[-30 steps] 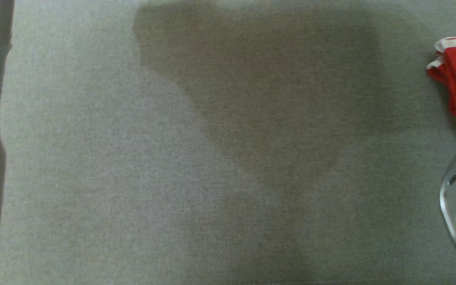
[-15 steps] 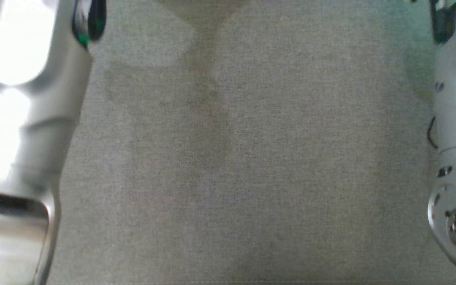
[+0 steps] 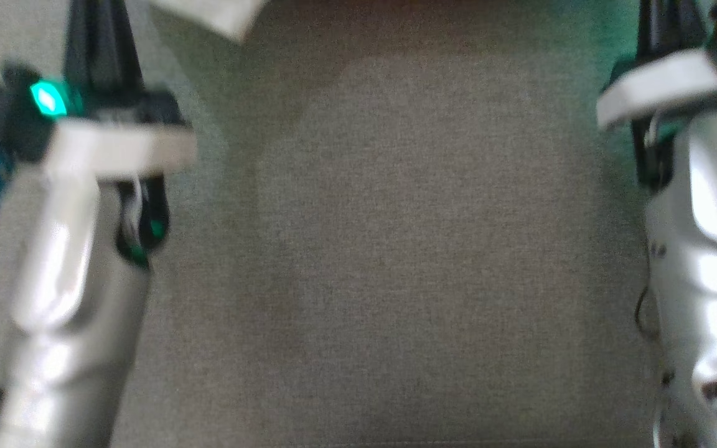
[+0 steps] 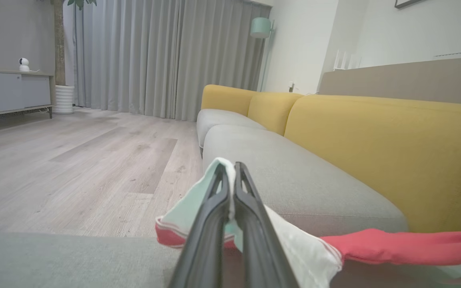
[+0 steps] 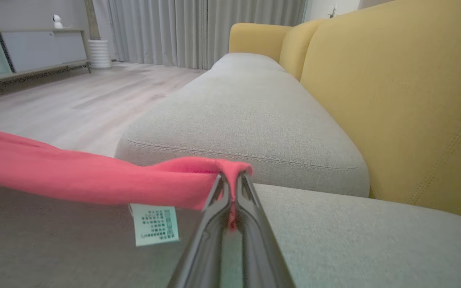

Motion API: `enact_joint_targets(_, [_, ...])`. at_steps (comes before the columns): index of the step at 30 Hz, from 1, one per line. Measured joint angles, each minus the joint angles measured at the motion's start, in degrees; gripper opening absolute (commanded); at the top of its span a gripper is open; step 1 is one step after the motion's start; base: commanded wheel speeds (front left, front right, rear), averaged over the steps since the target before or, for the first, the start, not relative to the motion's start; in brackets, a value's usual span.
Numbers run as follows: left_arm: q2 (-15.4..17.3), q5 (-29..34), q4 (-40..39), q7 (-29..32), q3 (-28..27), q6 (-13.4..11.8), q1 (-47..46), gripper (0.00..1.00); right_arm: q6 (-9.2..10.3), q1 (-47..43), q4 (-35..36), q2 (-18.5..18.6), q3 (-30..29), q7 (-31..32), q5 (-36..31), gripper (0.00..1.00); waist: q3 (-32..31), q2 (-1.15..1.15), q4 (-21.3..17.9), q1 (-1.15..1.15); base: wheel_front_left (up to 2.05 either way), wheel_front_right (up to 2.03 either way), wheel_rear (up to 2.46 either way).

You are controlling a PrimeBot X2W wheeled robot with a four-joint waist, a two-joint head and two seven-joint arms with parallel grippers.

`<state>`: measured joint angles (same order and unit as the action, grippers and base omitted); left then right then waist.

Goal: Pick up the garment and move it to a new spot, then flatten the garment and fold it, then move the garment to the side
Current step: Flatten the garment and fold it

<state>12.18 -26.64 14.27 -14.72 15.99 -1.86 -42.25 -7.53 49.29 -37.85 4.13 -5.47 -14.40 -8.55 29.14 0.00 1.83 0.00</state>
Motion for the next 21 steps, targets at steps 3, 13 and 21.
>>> enact_joint_targets(3, [-0.59, 0.40, -3.74, 0.00, -0.67, -0.14, 8.10, 0.00, 0.00, -7.15, 3.70, -0.10, 0.48, -0.04, 3.16, 0.00, -2.62, 0.00, 0.17, -0.01, 0.00, 0.00, 0.00])
enact_joint_targets(13, [-0.29, 0.45, -15.10, 0.86, 0.87, -2.27, 31.69, 0.00, 0.00, -30.49, 21.32, -0.81, -0.57, 6.71, 7.67, 0.00, -13.93, 0.00, 0.71, -0.02, 0.00, 0.00, 0.00])
enact_joint_targets(21, [1.37, 0.52, -24.73, 4.39, 2.86, -6.41, 47.95, 0.00, 0.00, -48.92, 35.20, -1.47, -0.90, 17.34, 9.35, 0.00, -21.15, 0.01, 0.65, -0.02, 0.00, 0.00, 0.00])
